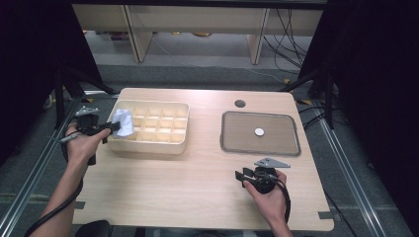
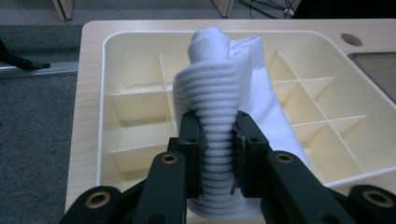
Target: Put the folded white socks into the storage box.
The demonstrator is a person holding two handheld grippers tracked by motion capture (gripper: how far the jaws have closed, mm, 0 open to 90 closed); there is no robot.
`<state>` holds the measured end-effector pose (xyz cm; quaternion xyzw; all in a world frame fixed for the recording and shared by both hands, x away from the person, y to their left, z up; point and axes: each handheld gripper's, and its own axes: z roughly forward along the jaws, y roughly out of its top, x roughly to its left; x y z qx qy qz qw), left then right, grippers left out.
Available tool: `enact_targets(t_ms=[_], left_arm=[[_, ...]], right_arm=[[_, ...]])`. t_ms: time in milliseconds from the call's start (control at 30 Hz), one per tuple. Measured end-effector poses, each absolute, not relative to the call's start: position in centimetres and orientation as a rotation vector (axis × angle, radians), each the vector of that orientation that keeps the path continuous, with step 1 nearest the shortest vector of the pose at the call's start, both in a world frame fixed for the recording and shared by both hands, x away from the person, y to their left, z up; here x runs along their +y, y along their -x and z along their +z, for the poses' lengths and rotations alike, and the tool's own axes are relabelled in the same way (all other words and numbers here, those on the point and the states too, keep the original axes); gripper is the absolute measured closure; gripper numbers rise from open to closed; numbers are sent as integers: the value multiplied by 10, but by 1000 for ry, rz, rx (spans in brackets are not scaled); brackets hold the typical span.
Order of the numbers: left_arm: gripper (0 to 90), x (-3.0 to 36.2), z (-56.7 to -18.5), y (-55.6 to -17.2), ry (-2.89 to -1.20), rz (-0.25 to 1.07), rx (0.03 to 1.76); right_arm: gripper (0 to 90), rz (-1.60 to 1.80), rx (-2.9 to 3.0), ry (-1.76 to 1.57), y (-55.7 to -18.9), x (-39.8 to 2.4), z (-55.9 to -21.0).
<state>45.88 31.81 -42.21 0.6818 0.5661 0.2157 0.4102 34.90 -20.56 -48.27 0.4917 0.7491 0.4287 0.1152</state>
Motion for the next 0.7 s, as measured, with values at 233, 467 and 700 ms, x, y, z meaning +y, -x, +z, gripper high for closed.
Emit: enact_targets(t_ms=[233, 467, 700], left_arm=[[753, 324, -430, -468, -1748, 549, 1451], [752, 330, -433, -473, -1825, 570, 1476], [751, 330, -434, -480, -1887, 598, 1525]], right_arm=[[612, 1251, 2193, -1444, -349, -205, -483], [613, 1261, 2193, -1440, -349, -205, -483], [613, 1257, 2195, -1444, -349, -204, -483]])
